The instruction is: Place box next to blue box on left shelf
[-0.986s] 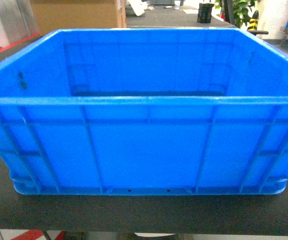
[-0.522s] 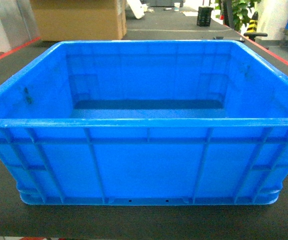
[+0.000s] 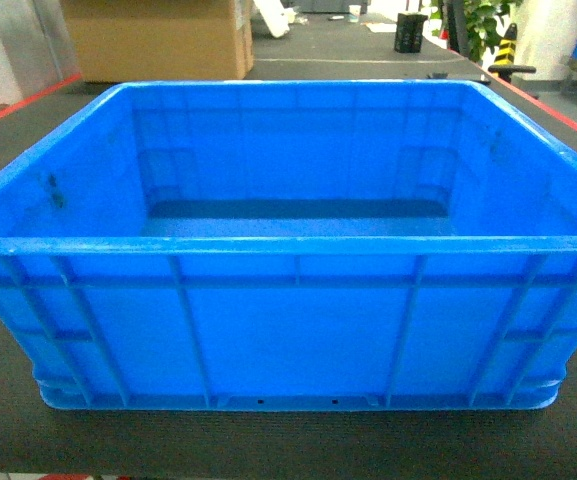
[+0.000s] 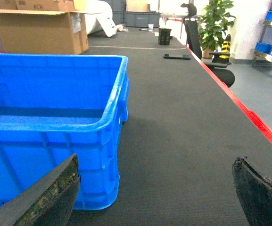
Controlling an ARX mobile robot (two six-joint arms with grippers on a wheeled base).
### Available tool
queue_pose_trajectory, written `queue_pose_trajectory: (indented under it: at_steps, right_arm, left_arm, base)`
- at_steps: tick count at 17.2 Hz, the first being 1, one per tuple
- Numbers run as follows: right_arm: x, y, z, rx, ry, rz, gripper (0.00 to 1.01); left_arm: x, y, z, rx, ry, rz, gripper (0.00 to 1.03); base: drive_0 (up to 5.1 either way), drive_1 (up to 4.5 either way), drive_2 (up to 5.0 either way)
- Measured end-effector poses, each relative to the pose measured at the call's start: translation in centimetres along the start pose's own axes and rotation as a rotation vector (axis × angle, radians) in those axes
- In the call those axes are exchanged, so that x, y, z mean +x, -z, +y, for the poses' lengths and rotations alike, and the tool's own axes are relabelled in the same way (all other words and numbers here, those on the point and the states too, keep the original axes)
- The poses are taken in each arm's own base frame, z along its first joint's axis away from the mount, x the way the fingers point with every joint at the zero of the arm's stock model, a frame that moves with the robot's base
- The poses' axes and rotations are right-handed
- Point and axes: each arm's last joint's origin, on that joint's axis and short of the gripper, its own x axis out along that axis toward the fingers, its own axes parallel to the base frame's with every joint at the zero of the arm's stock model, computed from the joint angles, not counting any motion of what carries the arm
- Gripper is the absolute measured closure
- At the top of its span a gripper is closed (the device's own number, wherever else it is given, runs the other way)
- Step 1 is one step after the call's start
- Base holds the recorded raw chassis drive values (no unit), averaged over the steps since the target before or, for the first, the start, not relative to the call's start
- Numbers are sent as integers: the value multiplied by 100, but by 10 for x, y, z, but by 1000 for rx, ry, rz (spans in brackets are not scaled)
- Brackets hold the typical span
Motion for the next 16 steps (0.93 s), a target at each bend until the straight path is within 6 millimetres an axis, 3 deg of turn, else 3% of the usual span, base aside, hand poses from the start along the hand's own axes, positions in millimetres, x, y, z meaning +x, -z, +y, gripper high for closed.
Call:
queue_pose_trajectory:
  at_steps: [16]
  right_arm:
    - [0, 0, 0, 0, 0, 0, 3]
  left_arm:
    - [0, 0, 0, 0, 0, 0, 5]
  base:
    - [0, 0, 0]
